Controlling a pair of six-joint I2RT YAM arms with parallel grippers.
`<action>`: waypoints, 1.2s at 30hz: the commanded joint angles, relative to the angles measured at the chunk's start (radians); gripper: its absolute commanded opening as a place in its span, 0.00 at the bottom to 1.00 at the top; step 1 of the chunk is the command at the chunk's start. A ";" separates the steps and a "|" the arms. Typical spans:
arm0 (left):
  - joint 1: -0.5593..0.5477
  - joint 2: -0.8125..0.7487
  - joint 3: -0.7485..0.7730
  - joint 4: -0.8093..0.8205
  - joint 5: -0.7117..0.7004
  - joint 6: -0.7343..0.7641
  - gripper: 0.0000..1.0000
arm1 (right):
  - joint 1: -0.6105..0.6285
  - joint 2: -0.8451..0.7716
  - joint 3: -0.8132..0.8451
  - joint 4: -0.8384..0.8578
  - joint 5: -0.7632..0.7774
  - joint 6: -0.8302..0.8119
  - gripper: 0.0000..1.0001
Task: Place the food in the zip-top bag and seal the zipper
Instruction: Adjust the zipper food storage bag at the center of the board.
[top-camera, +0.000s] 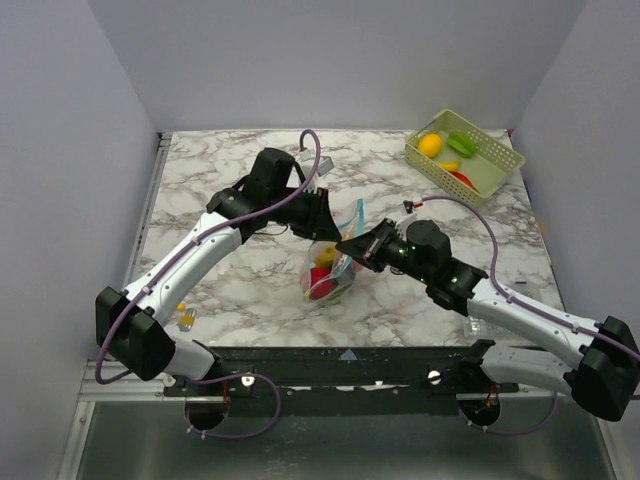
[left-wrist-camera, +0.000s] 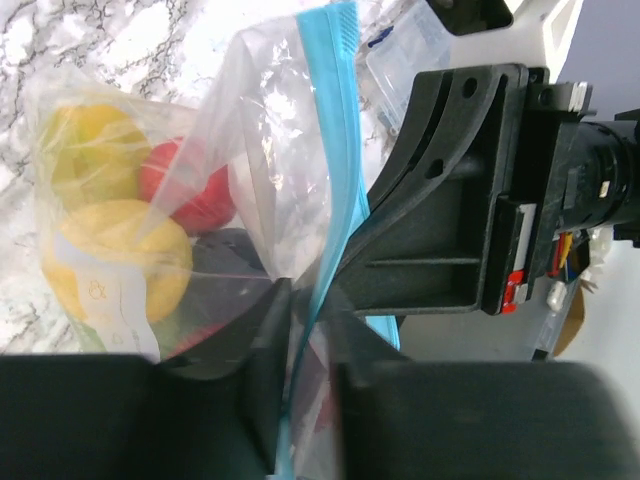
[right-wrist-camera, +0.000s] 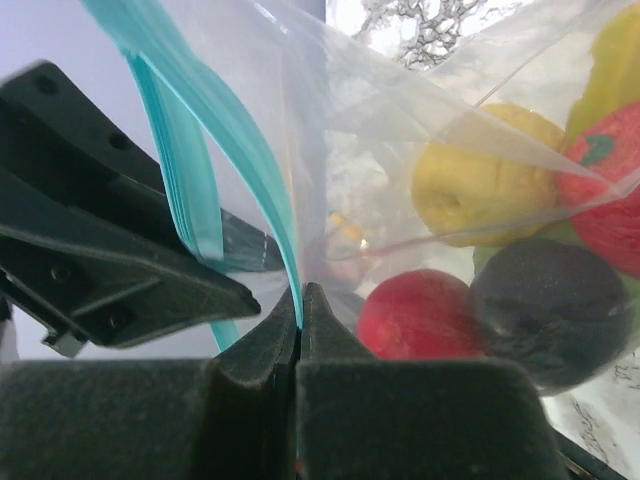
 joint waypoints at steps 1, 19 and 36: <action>-0.007 -0.059 -0.105 0.098 0.027 0.005 0.32 | 0.008 -0.008 -0.027 0.071 0.071 0.073 0.01; -0.315 -0.347 -0.342 0.238 -0.638 0.235 0.92 | 0.014 0.024 0.033 0.026 0.125 0.130 0.01; -0.376 -0.237 -0.281 0.169 -0.818 0.285 0.09 | 0.027 0.009 0.083 -0.072 0.203 -0.063 0.41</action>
